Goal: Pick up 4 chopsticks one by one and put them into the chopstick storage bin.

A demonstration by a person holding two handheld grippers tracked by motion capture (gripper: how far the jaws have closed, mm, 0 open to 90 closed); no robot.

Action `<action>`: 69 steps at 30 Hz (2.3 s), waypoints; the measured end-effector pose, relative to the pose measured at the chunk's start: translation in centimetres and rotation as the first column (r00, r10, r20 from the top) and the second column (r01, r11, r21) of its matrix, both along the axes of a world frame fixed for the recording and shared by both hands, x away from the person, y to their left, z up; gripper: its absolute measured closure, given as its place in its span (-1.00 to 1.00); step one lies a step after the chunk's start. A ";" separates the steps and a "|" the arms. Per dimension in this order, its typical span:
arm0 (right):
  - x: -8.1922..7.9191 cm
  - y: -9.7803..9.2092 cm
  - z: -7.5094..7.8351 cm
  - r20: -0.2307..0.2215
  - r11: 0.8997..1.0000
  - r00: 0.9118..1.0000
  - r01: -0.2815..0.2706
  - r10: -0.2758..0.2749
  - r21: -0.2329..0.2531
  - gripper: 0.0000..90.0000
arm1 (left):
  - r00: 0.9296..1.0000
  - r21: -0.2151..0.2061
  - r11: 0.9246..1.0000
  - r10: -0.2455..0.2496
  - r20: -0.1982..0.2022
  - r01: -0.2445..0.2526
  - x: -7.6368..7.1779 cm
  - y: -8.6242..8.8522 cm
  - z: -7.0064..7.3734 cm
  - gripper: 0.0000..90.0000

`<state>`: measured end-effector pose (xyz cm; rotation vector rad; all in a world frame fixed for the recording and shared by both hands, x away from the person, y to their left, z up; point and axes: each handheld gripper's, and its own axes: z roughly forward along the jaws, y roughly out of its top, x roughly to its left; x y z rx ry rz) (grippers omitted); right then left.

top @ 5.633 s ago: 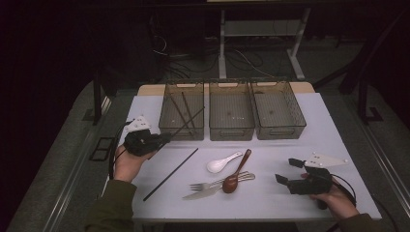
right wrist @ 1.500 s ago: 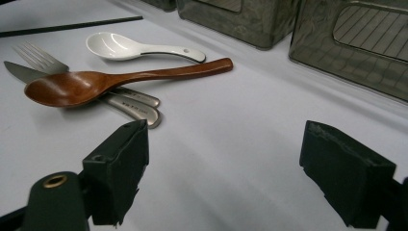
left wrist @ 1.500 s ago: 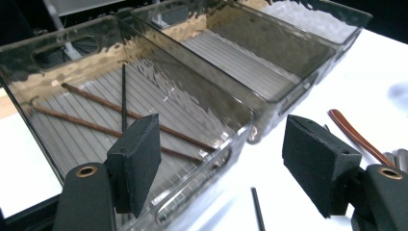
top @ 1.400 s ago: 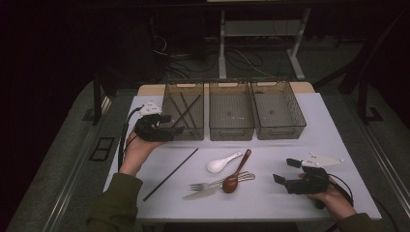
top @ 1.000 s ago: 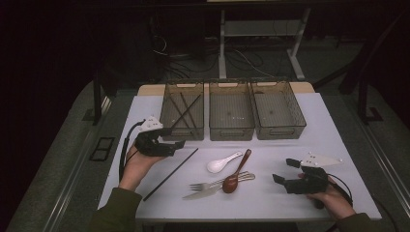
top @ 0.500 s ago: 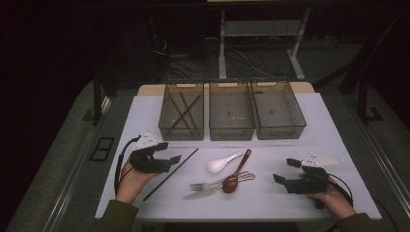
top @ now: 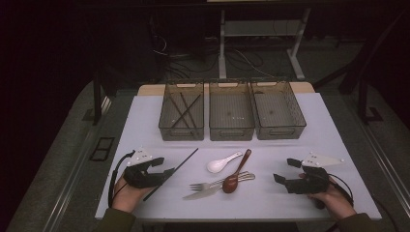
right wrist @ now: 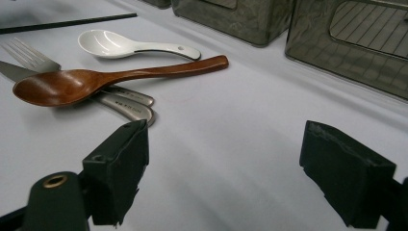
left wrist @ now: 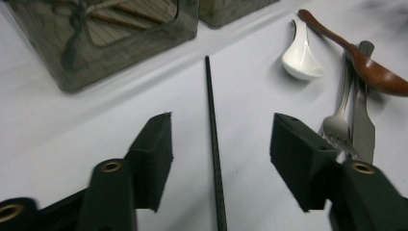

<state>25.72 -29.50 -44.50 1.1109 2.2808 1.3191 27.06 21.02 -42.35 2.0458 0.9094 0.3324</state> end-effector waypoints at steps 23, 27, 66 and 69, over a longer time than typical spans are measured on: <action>0.0 -0.1 0.1 0.005 1.000 1.000 -0.002 0.002 -0.001 -0.62 | 0.990 0.069 0.997 -0.029 -0.135 0.038 0.5 -0.2 -1.9 0.66; 0.0 -0.1 0.1 0.004 1.000 1.000 -0.001 0.001 -0.001 -0.62 | 0.990 0.094 0.995 -0.029 -0.136 0.043 0.5 -0.4 -2.0 0.71; -0.1 -0.1 0.2 0.007 1.000 1.000 -0.004 0.004 0.000 -0.62 | 0.994 0.086 0.996 -0.010 -0.106 0.019 0.3 -0.4 -0.3 0.89; -0.1 -0.1 0.1 0.007 1.000 1.000 -0.004 0.004 -0.001 -0.62 | 0.995 0.076 0.997 -0.017 -0.103 0.025 0.3 -0.2 0.0 0.89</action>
